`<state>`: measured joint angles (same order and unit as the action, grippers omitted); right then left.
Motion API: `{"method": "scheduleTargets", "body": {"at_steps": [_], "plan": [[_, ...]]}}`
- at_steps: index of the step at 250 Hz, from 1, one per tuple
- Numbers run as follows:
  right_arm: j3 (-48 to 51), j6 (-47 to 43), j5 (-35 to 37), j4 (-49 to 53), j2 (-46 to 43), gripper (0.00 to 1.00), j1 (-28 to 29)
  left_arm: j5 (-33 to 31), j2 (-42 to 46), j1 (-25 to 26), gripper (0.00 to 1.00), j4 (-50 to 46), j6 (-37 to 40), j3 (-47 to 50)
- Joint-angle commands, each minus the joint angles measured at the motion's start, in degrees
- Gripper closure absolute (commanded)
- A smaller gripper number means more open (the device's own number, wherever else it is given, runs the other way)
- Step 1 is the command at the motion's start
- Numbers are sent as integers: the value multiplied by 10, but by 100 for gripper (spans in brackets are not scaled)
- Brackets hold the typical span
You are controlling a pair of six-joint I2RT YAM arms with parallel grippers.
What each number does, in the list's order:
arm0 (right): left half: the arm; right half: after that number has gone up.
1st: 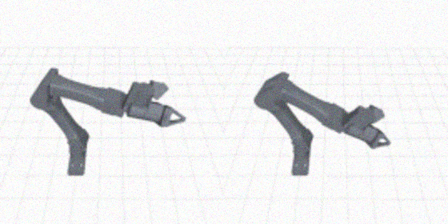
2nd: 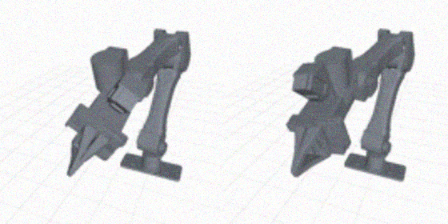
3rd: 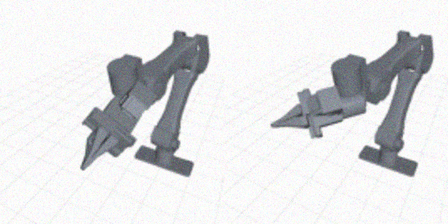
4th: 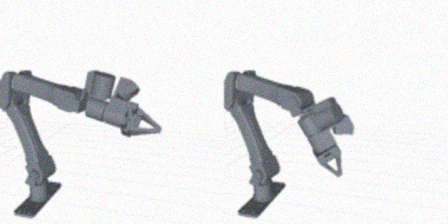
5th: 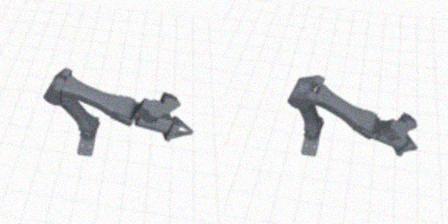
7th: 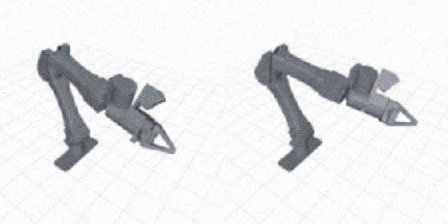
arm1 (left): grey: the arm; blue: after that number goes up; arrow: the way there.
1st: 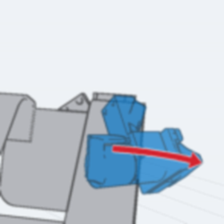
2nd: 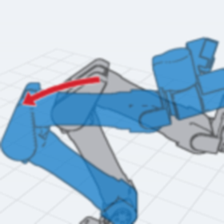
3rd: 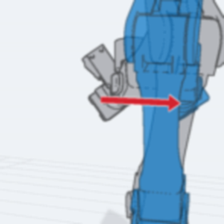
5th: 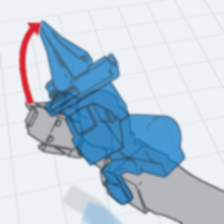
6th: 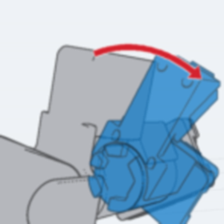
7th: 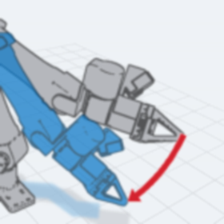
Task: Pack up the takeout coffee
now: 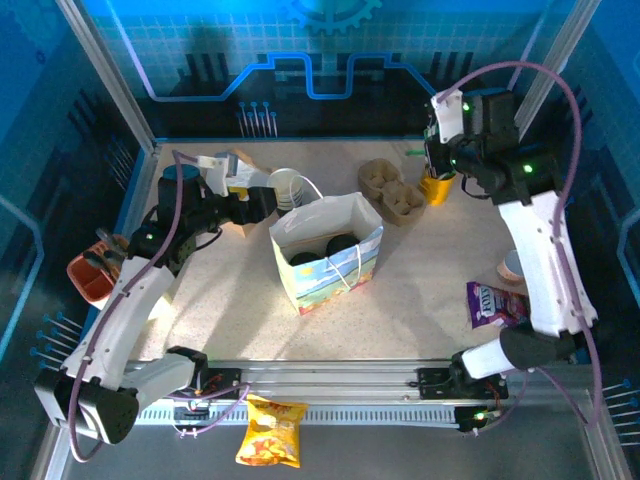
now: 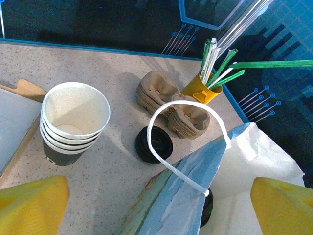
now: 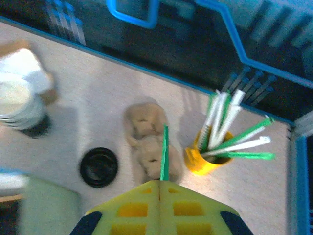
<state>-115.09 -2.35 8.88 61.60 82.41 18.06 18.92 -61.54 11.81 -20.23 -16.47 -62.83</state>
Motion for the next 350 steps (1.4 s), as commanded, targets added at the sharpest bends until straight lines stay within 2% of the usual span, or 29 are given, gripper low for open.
{"method": "scheduleTargets", "body": {"at_steps": [1, 46, 81, 115, 146, 177, 237, 269, 317, 350], "plan": [[-25, 28, -77, 45, -33, 96, 31, -12, 5, 2, 5, 13, 11, -2], [-57, 36, -134, 80, -64, 95, 86, -28, 5, 0, 5, 7, 16, -2], [-67, 34, -232, 106, -67, 95, 103, -39, 4, -4, 5, 6, 9, 2], [-53, 10, -277, 133, -59, 96, 121, -53, 9, -7, 5, 3, 3, 4], [3, 7, -331, 100, -61, 96, 121, -56, 19, -7, 5, 6, 0, 9], [73, 35, -373, 21, -60, 96, 130, -45, 26, -7, 5, 6, 2, 11], [198, 105, -412, -135, -38, 96, 145, 31, 34, -7, 5, 21, 15, 21], [256, 147, -429, -216, -18, 96, 159, 33, 40, -7, 5, 9, 24, 18], [305, 152, -412, -254, 14, 91, 164, 31, 41, -7, 5, 7, 22, 20], [305, 130, -384, -221, 30, 83, 152, 31, 40, -7, 5, 6, 22, 19]]}}
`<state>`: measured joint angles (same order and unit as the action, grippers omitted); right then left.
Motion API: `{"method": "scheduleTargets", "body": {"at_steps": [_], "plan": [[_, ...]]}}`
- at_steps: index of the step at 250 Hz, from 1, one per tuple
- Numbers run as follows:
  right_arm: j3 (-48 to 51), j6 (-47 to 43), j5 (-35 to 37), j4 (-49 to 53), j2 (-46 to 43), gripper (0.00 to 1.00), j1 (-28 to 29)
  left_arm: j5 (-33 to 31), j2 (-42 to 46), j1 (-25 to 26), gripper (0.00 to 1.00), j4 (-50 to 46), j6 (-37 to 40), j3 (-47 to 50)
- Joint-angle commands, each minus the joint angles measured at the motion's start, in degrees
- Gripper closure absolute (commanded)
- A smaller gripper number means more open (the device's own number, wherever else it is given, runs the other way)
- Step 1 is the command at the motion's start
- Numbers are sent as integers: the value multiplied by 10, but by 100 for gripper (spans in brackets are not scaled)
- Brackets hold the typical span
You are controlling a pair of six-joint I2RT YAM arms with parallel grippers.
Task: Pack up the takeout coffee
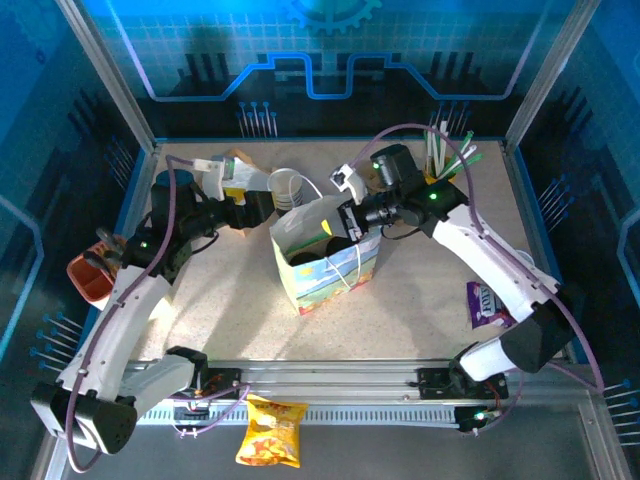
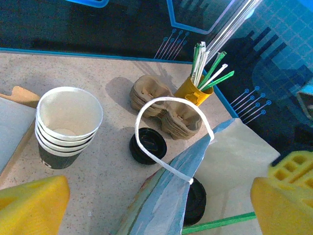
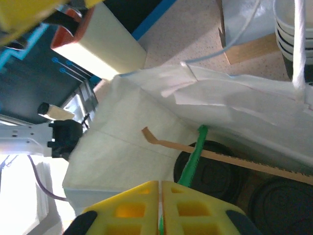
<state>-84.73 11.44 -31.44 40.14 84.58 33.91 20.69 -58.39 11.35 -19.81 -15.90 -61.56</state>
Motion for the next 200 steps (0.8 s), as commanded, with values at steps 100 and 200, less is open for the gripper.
{"method": "scheduleTargets", "body": {"at_steps": [100, 200], "plan": [[-12, -33, 36, 29, -36, 63, -70, 12, 5, -2, 5, 0, 21, 6], [-17, -43, 48, 43, -72, 56, -99, 12, 4, -2, 5, -3, 19, 0]]}}
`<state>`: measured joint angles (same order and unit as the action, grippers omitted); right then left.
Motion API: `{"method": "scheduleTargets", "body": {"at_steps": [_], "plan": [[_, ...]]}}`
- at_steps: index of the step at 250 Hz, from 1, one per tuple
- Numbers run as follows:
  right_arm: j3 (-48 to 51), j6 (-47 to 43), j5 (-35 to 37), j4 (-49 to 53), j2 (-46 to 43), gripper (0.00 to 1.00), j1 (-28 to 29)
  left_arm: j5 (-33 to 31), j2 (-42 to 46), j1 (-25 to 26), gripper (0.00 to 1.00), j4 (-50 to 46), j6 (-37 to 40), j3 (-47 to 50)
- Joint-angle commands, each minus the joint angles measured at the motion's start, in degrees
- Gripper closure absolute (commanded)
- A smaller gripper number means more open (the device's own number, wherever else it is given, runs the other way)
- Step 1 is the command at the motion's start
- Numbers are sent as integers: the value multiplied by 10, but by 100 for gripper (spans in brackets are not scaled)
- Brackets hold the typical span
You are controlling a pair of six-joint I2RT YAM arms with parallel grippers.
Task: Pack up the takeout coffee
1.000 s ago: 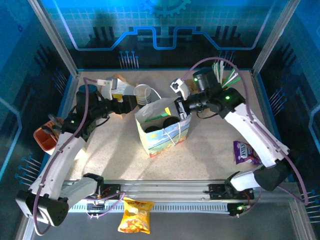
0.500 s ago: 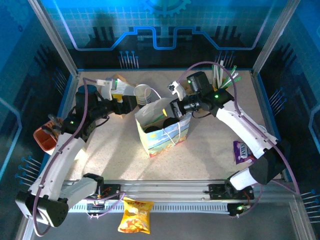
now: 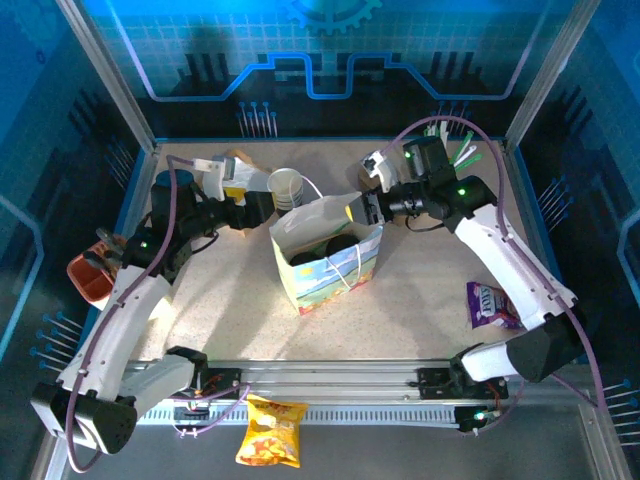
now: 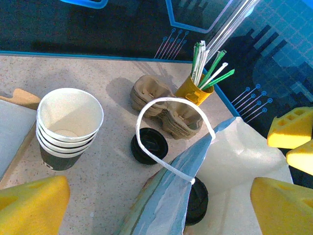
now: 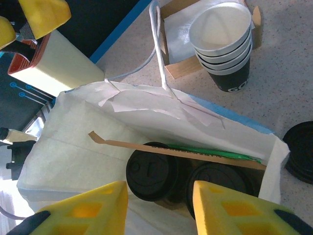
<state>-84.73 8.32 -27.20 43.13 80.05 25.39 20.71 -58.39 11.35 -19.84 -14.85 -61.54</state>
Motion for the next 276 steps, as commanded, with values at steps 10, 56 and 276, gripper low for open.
{"method": "scheduleTargets", "body": {"at_steps": [10, 56, 276], "plan": [[-21, -10, 2, 13, -33, 54, -19, 12, 5, -2, 5, -4, 9, -2], [-36, 7, -15, 0, -65, 46, -51, 18, 13, -2, 5, 11, -1, 2], [88, 108, 136, -129, -117, 1, -176, -150, -60, -82, 0, 28, -48, 11]]}}
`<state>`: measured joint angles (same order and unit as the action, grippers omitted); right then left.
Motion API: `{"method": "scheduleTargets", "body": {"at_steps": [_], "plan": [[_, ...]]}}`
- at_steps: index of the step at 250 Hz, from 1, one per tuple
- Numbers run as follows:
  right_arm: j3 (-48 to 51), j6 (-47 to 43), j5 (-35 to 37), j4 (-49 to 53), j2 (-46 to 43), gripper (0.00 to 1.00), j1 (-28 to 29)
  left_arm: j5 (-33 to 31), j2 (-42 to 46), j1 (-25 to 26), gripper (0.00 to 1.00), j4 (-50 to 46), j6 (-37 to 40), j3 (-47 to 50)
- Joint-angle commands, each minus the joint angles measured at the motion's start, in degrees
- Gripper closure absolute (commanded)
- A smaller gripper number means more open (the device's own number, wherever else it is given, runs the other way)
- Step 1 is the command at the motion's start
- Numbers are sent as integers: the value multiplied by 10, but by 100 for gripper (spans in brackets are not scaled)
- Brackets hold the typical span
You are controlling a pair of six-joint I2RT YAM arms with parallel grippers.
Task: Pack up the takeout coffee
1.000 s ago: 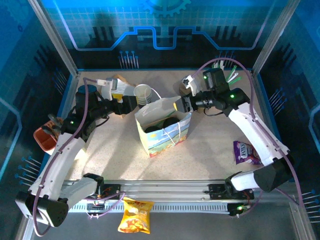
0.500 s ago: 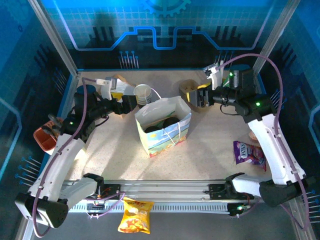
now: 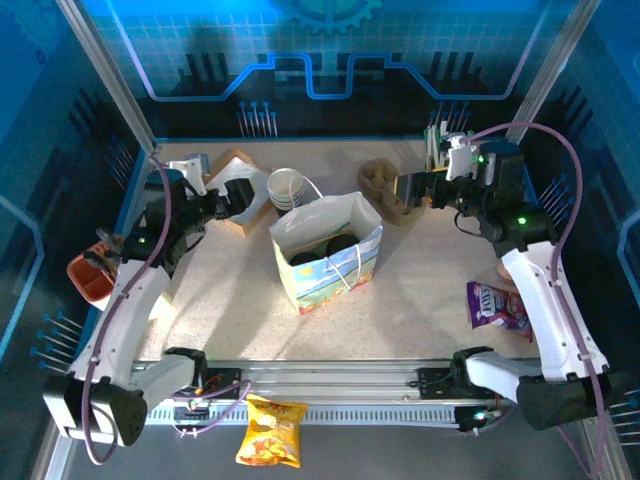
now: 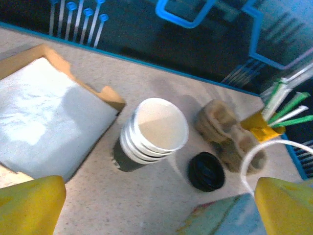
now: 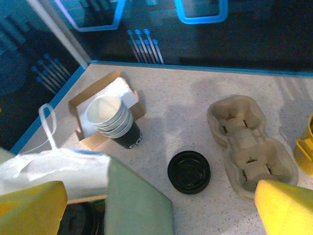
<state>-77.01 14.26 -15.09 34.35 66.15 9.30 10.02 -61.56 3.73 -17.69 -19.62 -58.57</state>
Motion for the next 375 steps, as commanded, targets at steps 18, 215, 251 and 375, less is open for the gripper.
{"method": "scheduleTargets", "body": {"at_steps": [18, 215, 251, 375], "plan": [[14, 52, 2, -41, 36, 1, -18, -63, -58, -9, 0, 5, 23, -31], [27, 10, -61, -34, 41, 1, -36, -130, -555, -45, 14, -268, 174, -397], [26, 14, -69, -31, 46, 1, -36, -168, -616, -32, 12, -317, 192, -448], [33, 20, -73, -26, 48, 1, -35, -171, -708, -27, 23, -376, 210, -513]]}}
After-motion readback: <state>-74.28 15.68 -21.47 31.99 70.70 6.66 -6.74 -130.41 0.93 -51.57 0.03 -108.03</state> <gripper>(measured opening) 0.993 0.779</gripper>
